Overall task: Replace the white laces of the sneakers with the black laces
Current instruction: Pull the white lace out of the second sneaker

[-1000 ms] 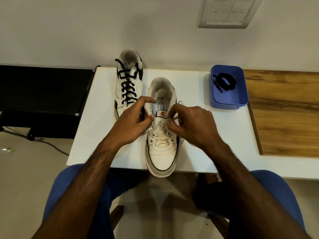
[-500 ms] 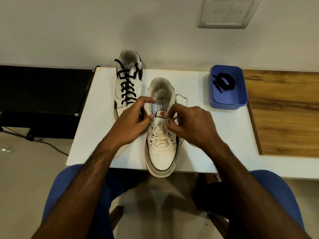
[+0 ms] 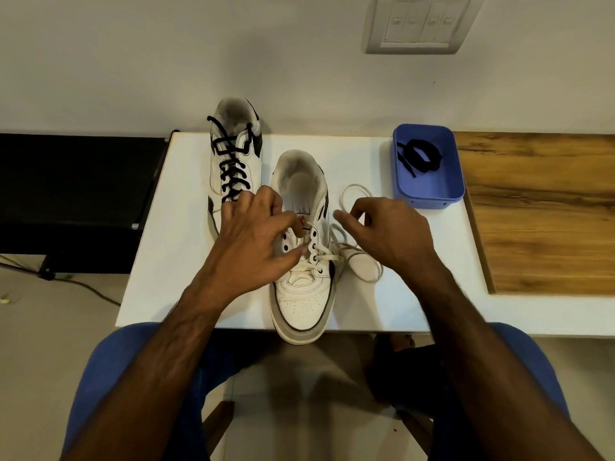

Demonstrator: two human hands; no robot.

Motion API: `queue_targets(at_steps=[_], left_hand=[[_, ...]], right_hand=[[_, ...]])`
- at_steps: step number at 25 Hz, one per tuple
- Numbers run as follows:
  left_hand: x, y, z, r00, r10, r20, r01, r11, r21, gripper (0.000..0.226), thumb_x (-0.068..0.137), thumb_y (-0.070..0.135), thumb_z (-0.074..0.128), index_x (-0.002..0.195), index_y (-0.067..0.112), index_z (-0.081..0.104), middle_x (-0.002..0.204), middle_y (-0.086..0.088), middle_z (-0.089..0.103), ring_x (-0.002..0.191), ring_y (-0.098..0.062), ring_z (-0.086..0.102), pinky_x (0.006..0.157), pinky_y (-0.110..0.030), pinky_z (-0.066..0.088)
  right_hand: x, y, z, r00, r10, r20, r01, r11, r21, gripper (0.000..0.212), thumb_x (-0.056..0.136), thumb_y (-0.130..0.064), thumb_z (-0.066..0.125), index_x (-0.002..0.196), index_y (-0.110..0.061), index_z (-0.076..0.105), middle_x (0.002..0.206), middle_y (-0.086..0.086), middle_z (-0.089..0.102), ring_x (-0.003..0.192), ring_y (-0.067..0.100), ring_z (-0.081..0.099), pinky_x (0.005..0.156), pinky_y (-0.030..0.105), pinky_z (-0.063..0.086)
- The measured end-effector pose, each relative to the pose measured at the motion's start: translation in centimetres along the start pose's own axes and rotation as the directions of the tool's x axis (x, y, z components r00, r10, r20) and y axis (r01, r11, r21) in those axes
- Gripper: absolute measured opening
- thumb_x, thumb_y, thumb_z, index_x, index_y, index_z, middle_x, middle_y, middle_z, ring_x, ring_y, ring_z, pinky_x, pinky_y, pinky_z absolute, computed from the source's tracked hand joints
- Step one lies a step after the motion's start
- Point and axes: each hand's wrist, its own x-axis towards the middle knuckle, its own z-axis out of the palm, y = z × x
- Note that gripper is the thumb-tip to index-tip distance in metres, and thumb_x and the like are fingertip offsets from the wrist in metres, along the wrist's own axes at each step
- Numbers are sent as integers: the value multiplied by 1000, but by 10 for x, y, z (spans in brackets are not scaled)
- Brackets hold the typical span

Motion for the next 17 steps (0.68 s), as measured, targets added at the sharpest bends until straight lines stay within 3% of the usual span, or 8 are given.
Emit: queue_targets(at_steps=[3, 7, 10, 13, 15, 17], left_hand=[[0, 4, 2, 1000, -19, 16, 18, 1000, 25, 28, 74, 55, 74, 92, 35, 67, 103, 7, 38, 100, -15, 36, 82, -31, 14], [1, 12, 11, 997, -69, -20, 70, 997, 36, 24, 75, 46, 81, 91, 32, 71, 105, 4, 41, 102, -18, 39, 82, -34, 19], [2, 16, 13, 995, -97, -9, 95, 982, -165, 17, 76, 36, 78, 83, 25, 68, 104, 9, 37, 101, -11, 40, 83, -35, 28], [3, 6, 2, 988, -141, 58, 152, 877, -456, 13, 67, 20, 66, 68, 12, 57, 100, 5, 41, 93, -11, 50, 73, -29, 42], [1, -4, -4, 988, -146, 49, 153, 884, -441, 14, 68, 22, 65, 69, 12, 55, 103, 7, 42, 94, -11, 52, 74, -33, 47], [-1, -7, -5, 995, -98, 13, 97, 944, -315, 20, 72, 32, 67, 86, 19, 62, 107, 9, 41, 100, -13, 51, 82, -41, 47]], right_hand=[[-3, -29, 8, 999, 41, 19, -42, 998, 37, 57, 82, -85, 44, 81, -31, 61, 70, -9, 59, 73, 16, 59, 68, 31, 45], [-2, -38, 10, 997, 54, 50, -59, 992, 113, 41, 88, -68, 53, 83, -29, 60, 74, -9, 59, 73, 16, 58, 59, 26, 36], [0, -29, 9, 994, 50, 99, -71, 974, 213, 28, 90, -53, 54, 75, -30, 57, 69, -10, 60, 68, 14, 57, 57, 26, 36], [2, -22, 10, 989, 43, 141, -84, 950, 301, 26, 87, -53, 51, 78, -31, 60, 71, -9, 64, 70, 12, 61, 63, 29, 43], [3, -21, 11, 989, 42, 145, -85, 947, 309, 28, 87, -53, 50, 81, -29, 63, 73, -8, 65, 71, 13, 62, 64, 30, 45], [3, -21, 12, 988, 46, 146, -89, 949, 303, 25, 88, -52, 52, 81, -30, 62, 73, -9, 65, 70, 11, 61, 62, 29, 42]])
